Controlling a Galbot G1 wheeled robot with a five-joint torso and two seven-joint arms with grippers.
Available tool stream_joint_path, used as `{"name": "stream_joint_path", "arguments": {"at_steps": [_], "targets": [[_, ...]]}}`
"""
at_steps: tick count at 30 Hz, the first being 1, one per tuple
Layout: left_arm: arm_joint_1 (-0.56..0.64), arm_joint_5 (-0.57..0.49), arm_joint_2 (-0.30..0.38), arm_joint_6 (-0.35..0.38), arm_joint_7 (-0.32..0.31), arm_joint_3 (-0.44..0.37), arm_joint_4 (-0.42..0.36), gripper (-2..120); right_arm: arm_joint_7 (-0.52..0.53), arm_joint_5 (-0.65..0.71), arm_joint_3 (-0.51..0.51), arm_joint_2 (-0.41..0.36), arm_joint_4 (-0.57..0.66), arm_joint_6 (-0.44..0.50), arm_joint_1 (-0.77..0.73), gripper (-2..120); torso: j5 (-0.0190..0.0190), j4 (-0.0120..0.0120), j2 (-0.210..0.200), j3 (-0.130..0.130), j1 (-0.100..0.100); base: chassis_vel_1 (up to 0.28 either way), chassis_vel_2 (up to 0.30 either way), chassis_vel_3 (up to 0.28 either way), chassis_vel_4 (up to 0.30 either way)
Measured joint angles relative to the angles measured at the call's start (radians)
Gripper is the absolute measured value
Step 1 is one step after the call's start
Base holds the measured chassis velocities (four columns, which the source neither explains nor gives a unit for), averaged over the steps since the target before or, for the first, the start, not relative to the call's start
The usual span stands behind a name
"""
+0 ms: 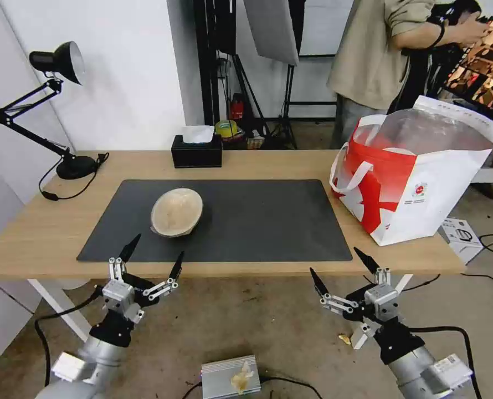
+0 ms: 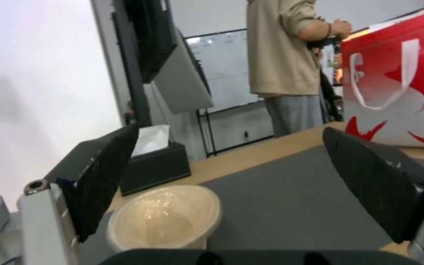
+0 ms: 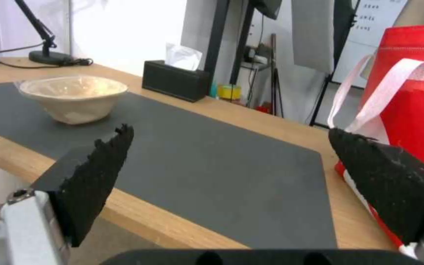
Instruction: Pick up the trash from the table and place it into the takeout bag.
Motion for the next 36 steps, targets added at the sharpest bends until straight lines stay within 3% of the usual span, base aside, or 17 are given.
{"name": "stream_joint_path", "arguments": {"at_steps": [5,10,19,36], "targets": [[-0.078,-0.031,0.116,0.011,-0.035,0.040,0.048,100,0.000,0.000,0.000,0.000,0.000,0.000,0.000,100,0.0001,-0.0001,0.000,0.000,0.000,0.000,0.000,0.000,0.000],[-0.131,-0.050,0.166,0.026,-0.054,0.073,0.075,100,0.000,0.000,0.000,0.000,-0.001,0.000,0.000,100,0.0002,0.0000,0.000,0.000,0.000,0.000,0.000,0.000,0.000],[-0.376,-0.075,0.265,0.062,-0.091,0.287,0.190,100,0.000,0.001,0.000,-0.001,-0.001,0.000,0.001,100,0.0003,-0.0001,0.000,0.000,0.000,0.000,0.000,0.000,0.000],[-0.576,-0.110,0.302,0.093,-0.101,0.479,0.276,100,0.001,0.002,0.000,-0.001,-0.001,-0.001,0.001,100,0.0003,0.0000,0.000,0.000,0.000,0.000,0.000,0.000,0.000]]}}
